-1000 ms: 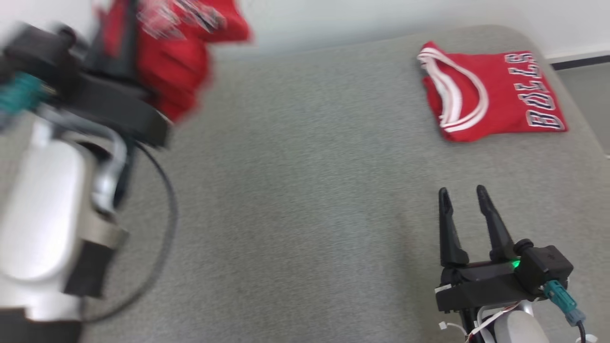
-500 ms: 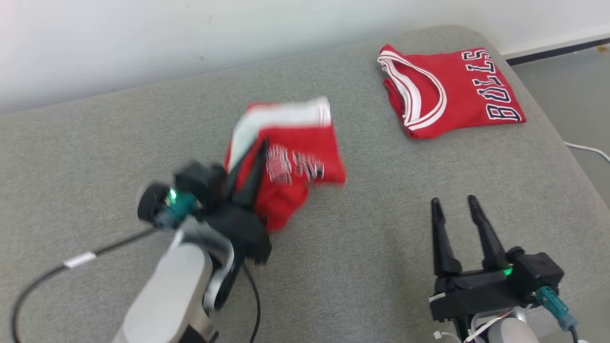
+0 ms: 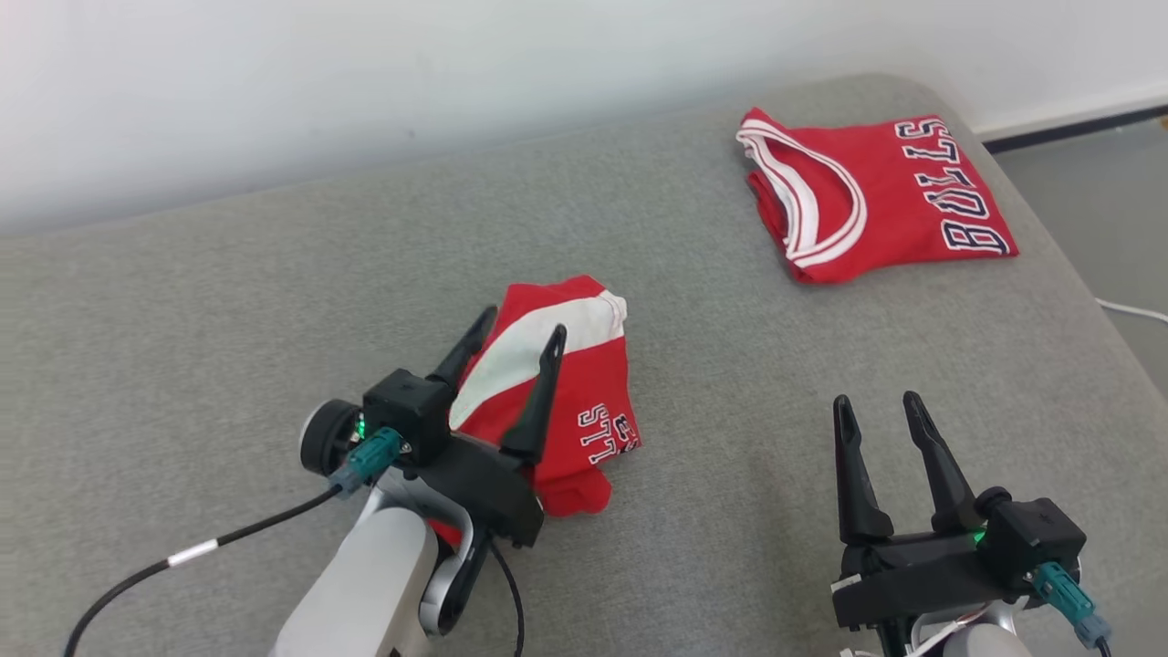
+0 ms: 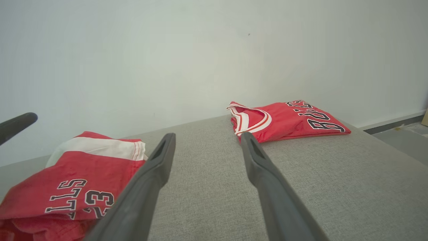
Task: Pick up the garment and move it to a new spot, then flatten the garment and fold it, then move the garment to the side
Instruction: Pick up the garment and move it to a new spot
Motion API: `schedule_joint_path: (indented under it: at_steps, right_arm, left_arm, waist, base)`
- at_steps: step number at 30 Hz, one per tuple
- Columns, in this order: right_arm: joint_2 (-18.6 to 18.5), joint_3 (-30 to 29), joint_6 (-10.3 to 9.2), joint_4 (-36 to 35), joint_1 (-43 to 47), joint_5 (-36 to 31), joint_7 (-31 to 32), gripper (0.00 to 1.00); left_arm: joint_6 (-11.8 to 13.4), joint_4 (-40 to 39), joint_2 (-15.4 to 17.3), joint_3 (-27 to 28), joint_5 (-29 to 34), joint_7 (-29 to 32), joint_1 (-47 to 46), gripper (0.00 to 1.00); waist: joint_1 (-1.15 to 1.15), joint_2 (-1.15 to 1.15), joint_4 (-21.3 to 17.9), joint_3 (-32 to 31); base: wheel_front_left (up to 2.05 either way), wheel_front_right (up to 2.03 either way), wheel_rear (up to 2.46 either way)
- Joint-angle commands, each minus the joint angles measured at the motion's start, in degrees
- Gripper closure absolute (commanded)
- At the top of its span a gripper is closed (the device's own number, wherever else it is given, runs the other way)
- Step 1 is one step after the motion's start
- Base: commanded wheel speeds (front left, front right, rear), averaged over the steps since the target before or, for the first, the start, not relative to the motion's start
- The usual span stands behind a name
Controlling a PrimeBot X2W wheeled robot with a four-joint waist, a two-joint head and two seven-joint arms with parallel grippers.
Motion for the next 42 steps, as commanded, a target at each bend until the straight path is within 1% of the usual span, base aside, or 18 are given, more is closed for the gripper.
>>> schedule_joint_path:
  at_steps: [1,6,14,19,24,29,33,38,42]
  right_arm:
    - [0.2,-0.3,-0.16,-0.2,0.8,-0.5,-0.3,0.0]
    - [0.2,-1.2,-0.16,-0.8,1.6,-0.9,-0.3,0.0]
    - [0.2,-2.5,-0.16,-1.4,2.7,-1.7,-0.3,0.0]
    - [0.1,-3.1,-0.16,-1.5,3.5,-2.1,-0.3,0.0]
    - [0.2,-3.3,-0.16,-1.7,4.1,-2.0,-0.3,0.0]
    - [0.2,-3.8,-0.16,-2.0,5.1,-2.0,-0.3,0.0]
    - [0.1,-3.8,-0.16,-1.8,5.4,-2.1,-0.3,0.0]
    - [0.2,-3.8,-0.16,-1.5,5.5,-2.0,-0.3,0.0]
    - [0.1,-4.3,-0.16,-0.9,6.2,-2.0,-0.3,0.0]
  left_arm:
    - [0.6,-1.1,0.3,0.5,0.2,-0.6,-0.4,0.0]
    - [3.4,-5.9,4.0,2.2,2.7,-1.1,1.9,0.0]
    - [6.4,-11.4,8.9,8.0,1.7,-1.6,8.4,0.0]
    - [7.9,-14.9,11.6,11.9,2.1,-1.6,13.8,0.0]
    - [8.1,-19.3,13.4,15.3,2.6,-1.5,19.8,0.0]
    - [8.3,-23.5,13.8,19.4,3.4,-1.6,25.0,0.0]
    - [8.0,-26.3,12.5,22.4,4.5,-1.6,28.6,0.0]
    - [6.5,-28.3,10.4,25.3,5.4,-1.6,32.7,0.0]
    - [5.2,-27.5,8.9,26.7,6.8,-1.6,34.8,0.0]
  waist:
    - [0.0,0.0,2.3,-2.0]
    - [0.0,0.0,5.4,-3.9]
    - [0.0,0.0,8.9,-5.6]
    - [0.0,0.0,10.3,-6.7]
    - [0.0,0.0,11.2,-7.6]
    - [0.0,0.0,12.3,-8.2]
    - [0.0,0.0,12.7,-8.6]
    - [0.0,0.0,13.0,-9.3]
    - [0.0,0.0,13.6,-10.0]
  base:
    - [0.0,0.0,0.0]
    - [0.0,0.0,0.0]
    - [0.0,0.0,0.0]
    - [0.0,0.0,0.0]
    - [0.0,0.0,0.0]
    - [0.0,0.0,0.0]
    - [0.0,0.0,0.0]
    - [0.0,0.0,0.0]
    - [0.0,0.0,0.0]
